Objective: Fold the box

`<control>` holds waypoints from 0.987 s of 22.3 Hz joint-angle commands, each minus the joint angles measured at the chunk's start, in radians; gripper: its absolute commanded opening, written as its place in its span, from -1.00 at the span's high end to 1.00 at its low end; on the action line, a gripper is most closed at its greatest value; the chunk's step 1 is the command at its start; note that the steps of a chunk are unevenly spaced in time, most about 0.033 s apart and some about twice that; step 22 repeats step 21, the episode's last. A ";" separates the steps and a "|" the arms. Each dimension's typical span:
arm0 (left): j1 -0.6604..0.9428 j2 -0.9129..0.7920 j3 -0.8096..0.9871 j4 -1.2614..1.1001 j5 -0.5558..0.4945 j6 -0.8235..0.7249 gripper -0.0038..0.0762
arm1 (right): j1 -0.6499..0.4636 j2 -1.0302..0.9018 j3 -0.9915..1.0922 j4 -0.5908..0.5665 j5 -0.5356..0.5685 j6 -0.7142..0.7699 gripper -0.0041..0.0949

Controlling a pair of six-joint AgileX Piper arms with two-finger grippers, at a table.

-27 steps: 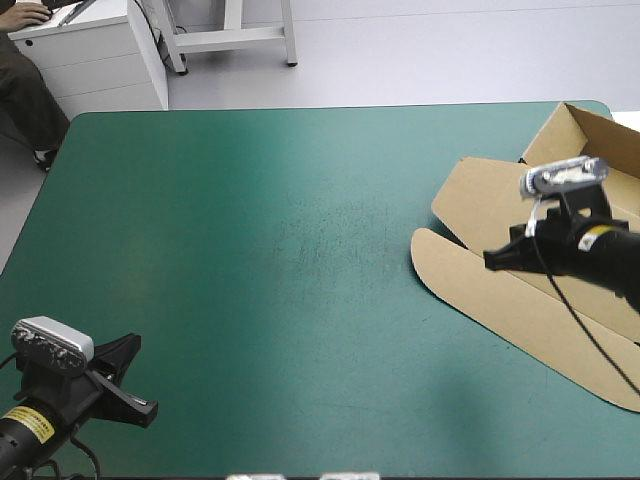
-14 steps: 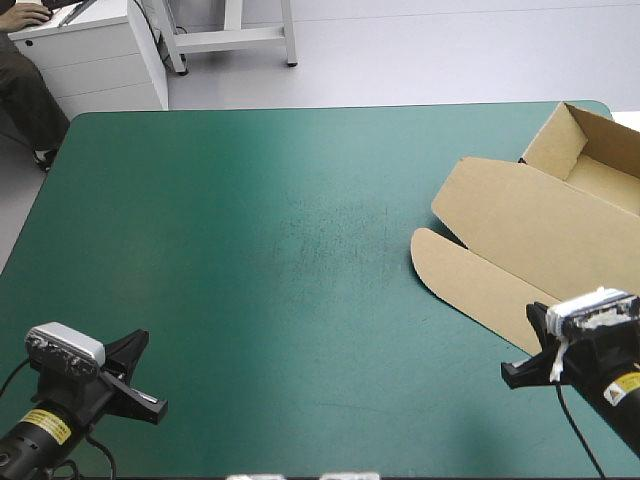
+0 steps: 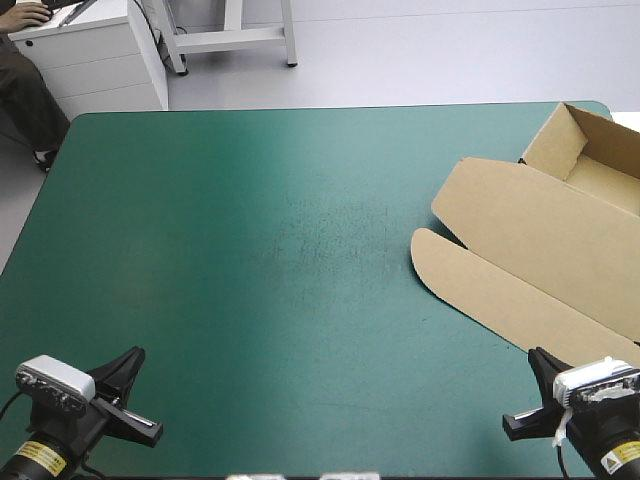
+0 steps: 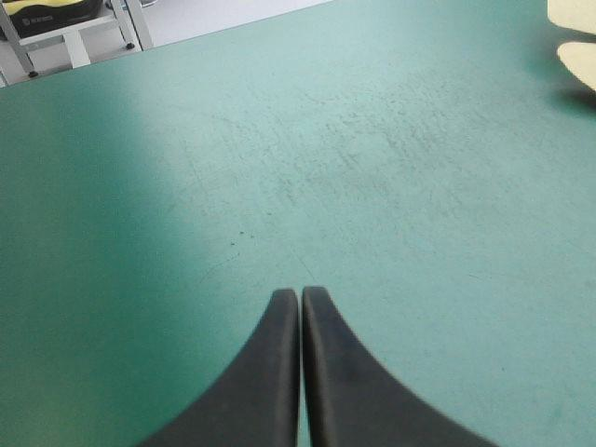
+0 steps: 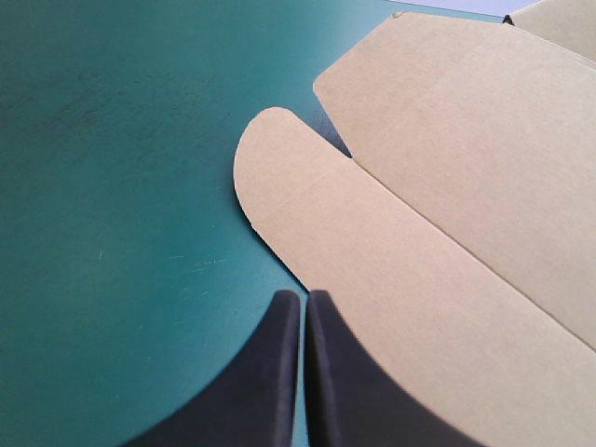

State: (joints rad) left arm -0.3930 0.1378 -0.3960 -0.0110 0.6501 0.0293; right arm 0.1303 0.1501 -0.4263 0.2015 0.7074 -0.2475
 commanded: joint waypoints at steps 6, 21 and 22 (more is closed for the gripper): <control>-0.003 -0.006 -0.025 -0.013 -0.037 0.000 0.93 | 0.003 -0.077 0.000 -0.014 -0.052 0.057 0.92; -0.003 -0.006 -0.026 -0.009 0.004 0.002 0.93 | 0.003 -0.077 0.000 -0.023 -0.052 0.067 0.92; -0.003 -0.006 -0.026 -0.009 0.004 0.002 0.93 | 0.003 -0.077 0.000 -0.023 -0.052 0.067 0.92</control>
